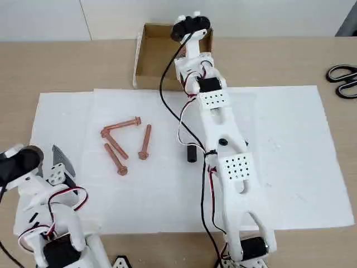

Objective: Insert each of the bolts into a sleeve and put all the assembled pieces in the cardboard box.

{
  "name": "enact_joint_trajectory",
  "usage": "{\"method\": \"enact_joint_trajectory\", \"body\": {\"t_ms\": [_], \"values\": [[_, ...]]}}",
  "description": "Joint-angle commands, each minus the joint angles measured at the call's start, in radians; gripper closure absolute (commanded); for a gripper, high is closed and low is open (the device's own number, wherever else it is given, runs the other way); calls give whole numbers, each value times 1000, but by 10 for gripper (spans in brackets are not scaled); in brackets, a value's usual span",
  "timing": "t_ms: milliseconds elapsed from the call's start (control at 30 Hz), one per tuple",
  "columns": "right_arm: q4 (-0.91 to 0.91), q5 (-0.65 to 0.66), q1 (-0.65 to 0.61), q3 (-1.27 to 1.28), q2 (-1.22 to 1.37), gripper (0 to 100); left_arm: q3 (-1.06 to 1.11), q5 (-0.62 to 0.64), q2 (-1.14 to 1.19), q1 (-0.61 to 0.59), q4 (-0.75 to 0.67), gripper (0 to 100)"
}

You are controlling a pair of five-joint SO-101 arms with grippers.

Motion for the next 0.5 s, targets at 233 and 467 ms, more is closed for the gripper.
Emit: {"method": "enact_joint_trajectory", "body": {"t_ms": [233, 467], "values": [[127, 11, -2, -236, -30, 887, -15, -44, 0, 87, 48, 756], [295, 11, -1, -427, -31, 887, -96, -110, 107, 89, 54, 755]]}}
